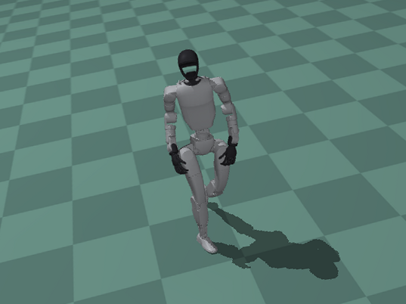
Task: Walk run
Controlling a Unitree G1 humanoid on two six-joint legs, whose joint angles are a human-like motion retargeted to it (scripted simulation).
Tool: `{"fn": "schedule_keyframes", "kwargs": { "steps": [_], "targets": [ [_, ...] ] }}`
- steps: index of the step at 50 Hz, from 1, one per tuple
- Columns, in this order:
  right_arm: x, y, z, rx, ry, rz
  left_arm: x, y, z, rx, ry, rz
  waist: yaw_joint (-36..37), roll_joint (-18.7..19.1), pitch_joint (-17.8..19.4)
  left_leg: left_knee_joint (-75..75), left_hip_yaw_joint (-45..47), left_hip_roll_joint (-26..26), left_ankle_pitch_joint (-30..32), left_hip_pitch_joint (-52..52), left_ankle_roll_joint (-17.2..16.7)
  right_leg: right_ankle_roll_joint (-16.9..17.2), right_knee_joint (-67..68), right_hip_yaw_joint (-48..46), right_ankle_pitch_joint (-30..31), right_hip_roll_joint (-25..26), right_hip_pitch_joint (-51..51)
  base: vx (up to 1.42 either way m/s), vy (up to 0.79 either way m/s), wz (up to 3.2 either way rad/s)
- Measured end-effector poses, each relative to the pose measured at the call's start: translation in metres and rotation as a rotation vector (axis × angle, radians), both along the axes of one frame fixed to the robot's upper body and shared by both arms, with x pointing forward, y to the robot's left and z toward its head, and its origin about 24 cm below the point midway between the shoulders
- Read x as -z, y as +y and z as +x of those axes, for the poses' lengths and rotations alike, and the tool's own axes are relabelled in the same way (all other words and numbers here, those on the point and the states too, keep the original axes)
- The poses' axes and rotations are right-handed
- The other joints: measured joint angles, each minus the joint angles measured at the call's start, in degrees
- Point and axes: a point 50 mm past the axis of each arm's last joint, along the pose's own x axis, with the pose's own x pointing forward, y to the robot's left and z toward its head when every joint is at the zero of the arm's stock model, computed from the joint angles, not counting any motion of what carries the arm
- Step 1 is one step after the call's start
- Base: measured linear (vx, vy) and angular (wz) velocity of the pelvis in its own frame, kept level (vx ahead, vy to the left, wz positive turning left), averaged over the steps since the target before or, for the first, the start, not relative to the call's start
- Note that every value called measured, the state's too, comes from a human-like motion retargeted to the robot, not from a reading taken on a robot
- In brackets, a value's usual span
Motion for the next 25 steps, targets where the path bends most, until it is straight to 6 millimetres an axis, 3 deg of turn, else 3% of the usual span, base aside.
{"fn": "schedule_keyframes", "kwargs": {
  "steps": [2, 3, 5, 8, 10, 13, 15, 16, 17, 18, 20, 22, 23, 25],
  "targets": [
    [0.001, -0.003, 0.008, -0.022, 0.018, 0.01, 0.0, -0.001, 0.005, 0.02, 0.015, 0.027, 0.93, -0.43, 0.26, 11.87, -5.03, -1.33, -0.56, -7.08, -1.35, 0.54, 0.97, -12.06, -1.5, -5.43, 3.8, 1.32, -0.46, 0.68],
    [0.002, -0.005, 0.011, -0.044, 0.038, -0.005, 0.0, -0.004, 0.008, 0.013, 0.012, 0.03, 1.67, -3.07, -1.18, 11.19, -4.51, -5.09, -2.24, -10.14, 0.4, 0.75, -0.91, -11.15, -1.32, -7.92, 5.55, 1.16, -0.35, 0.33],
    [0.004, -0.009, 0.014, -0.075, 0.077, -0.042, -0.003, -0.007, 0.009, -0.033, -0.031, 0.031, 4.89, -5.91, -2.52, 9.57, -0.99, -6.63, -8.27, -15.75, 4.44, 0.89, -3.73, -9.62, -0.94, -9.05, 9.58, 1.04, -0.3, -0.25],
    [0.001, -0.011, 0.025, -0.118, 0.056, -0.077, -0.009, -0.01, 0.008, -0.203, -0.15, 0.005, 9.18, -9.57, -1.76, 3.28, 8.02, -3.97, -18.53, -24.11, 10.56, 2.56, -8.81, -9.1, 7.6, -9.45, 15.08, 1.3, -0.44, -0.46],
    [-0.002, -0.008, 0.032, -0.164, 0.038, -0.074, -0.012, -0.008, 0.006, -0.3, -0.2, -0.025, 11.96, -11.01, -1.27, -7.12, 13.37, -2.32, -21.78, -27.31, 13.1, 4.61, -11.47, -8.58, 14.64, -9.02, 18.59, 1.16, -0.42, -0.62],
    [-0.004, -0.004, 0.033, -0.21, 0.037, -0.061, -0.013, -0.003, 0.004, -0.378, -0.223, -0.047, 15.49, -10.6, -0.52, -26.78, 12.02, -4.89, -27.59, -27.06, 14.72, 6.34, -14.17, -8.15, 23.63, -5.85, 25.52, 1.27, -0.35, -0.55],
    [-0.005, -0.006, 0.031, -0.215, 0.043, -0.064, -0.013, 0.001, 0.008, -0.412, -0.235, -0.038, 16.57, -10.97, -0.51, -33.99, 9.64, -6.0, -30.91, -26.22, 12.57, 7.43, -13.93, -10.77, 28.66, -5.57, 29.56, 1.44, -0.29, -0.3],
    [-0.004, -0.006, 0.029, -0.213, 0.047, -0.064, -0.013, 0.003, 0.011, -0.41, -0.234, -0.029, 17.17, -11.13, -0.64, -33.94, 10.92, -5.74, -26.1, -26.28, 16.61, 8.52, -12.24, -10.31, 31.32, -5.22, 30.79, 1.58, -0.3, -0.32],
    [-0.003, -0.005, 0.026, -0.211, 0.053, -0.063, -0.013, 0.006, 0.013, -0.403, -0.229, -0.021, 17.17, -11.46, -1.02, -33.0, 11.59, -6.38, -25.0, -26.13, 20.76, 10.31, -9.54, -9.99, 34.0, -5.05, 31.33, 1.57, -0.32, 0.01],
    [-0.002, -0.003, 0.022, -0.207, 0.064, -0.058, -0.013, 0.009, 0.014, -0.383, -0.219, -0.014, 15.94, -12.14, -1.88, -30.29, 11.06, -8.85, -31.33, -25.59, 25.11, 13.5, -4.86, -9.98, 36.73, -5.25, 30.49, 1.53, -0.28, 0.64],
    [0.006, -0.001, 0.006, -0.191, 0.116, -0.054, -0.009, 0.008, 0.008, -0.341, -0.174, 0.002, 11.79, -14.69, -1.83, -21.74, 7.67, -10.8, -38.13, -23.52, 24.12, 17.8, 15.67, -13.52, 37.63, -7.32, 26.18, 1.47, -0.26, 1.19],
    [0.01, 0.005, 0.006, -0.188, 0.136, -0.053, -0.008, 0.017, 0.015, -0.338, -0.148, 0.02, 7.3, -14.56, -0.79, -17.04, 3.64, -12.67, -42.03, -22.72, 22.99, 20.22, 28.53, -14.27, 37.63, -8.4, 20.41, 1.38, -0.37, 0.42],
    [0.012, 0.009, 0.004, -0.171, 0.149, -0.04, -0.006, 0.019, 0.014, -0.319, -0.118, 0.032, 7.44, -11.03, -1.24, -19.09, 4.4, -7.62, -43.09, -19.88, 22.2, 18.93, 26.21, -14.62, 37.61, -4.51, 18.09, 1.61, -0.43, -0.44],
    [0.014, 0.01, -0.002, -0.144, 0.163, -0.017, -0.003, 0.017, 0.014, -0.288, -0.063, 0.027, 8.49, -7.63, -1.47, -21.25, 6.45, -2.7, -44.66, -15.45, 20.12, 16.39, 25.29, -12.61, 30.86, -1.25, 12.98, 1.4, -0.35, -0.79]
  ]
}}
